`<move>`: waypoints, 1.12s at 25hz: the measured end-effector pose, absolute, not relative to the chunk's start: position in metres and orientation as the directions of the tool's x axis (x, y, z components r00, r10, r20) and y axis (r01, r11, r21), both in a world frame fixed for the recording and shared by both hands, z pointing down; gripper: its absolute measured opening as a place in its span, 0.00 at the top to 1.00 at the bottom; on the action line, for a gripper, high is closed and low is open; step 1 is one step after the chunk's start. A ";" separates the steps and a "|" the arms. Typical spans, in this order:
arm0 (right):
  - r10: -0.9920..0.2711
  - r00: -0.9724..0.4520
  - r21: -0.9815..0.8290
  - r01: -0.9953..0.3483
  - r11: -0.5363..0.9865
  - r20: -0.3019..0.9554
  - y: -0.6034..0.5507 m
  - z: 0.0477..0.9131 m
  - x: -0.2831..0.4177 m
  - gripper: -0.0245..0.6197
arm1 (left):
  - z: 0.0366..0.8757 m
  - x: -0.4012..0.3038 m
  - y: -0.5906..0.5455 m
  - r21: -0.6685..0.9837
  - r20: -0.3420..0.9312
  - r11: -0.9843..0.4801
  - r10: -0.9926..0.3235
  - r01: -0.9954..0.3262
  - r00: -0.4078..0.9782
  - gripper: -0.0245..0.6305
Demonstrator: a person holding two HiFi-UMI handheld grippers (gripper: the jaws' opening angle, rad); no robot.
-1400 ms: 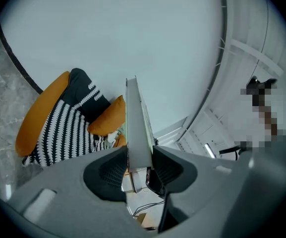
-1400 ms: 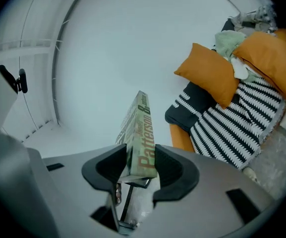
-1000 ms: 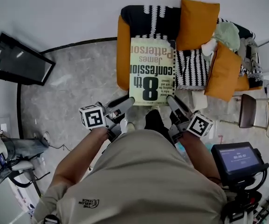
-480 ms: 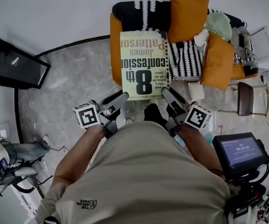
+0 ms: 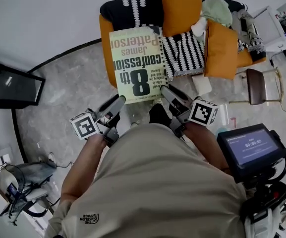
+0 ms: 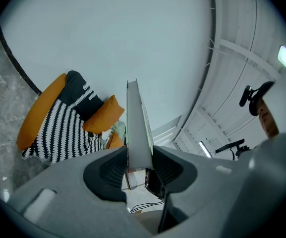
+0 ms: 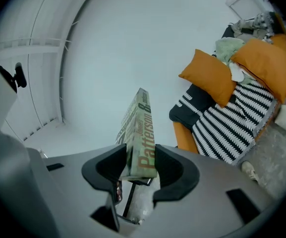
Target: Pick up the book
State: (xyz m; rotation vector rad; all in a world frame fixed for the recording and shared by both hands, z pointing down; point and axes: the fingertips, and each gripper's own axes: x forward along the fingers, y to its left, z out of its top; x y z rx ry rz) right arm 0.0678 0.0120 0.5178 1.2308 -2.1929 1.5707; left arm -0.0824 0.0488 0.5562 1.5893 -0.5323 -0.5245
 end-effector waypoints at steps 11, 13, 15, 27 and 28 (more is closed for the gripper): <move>-0.513 -0.641 -0.711 -0.698 0.083 0.570 0.014 0.519 0.069 0.68 | 0.556 -0.082 0.048 0.997 -0.017 -0.066 -0.614 -0.030 0.789 0.71; -0.513 -0.640 -0.711 -0.699 0.079 0.572 0.015 0.520 0.068 0.68 | 0.556 -0.082 0.048 0.998 -0.017 -0.064 -0.611 -0.028 0.792 0.71; -0.515 -0.636 -0.708 -0.702 0.078 0.575 0.015 0.519 0.068 0.68 | 0.558 -0.081 0.049 0.998 -0.015 -0.058 -0.606 -0.026 0.795 0.71; -0.521 -0.624 -0.699 -0.711 0.072 0.582 0.014 0.519 0.071 0.68 | 0.560 -0.078 0.049 0.999 -0.016 -0.049 -0.597 -0.017 0.802 0.71; -0.522 -0.624 -0.700 -0.711 0.070 0.582 0.014 0.519 0.071 0.68 | 0.561 -0.078 0.049 0.999 -0.015 -0.048 -0.596 -0.017 0.803 0.71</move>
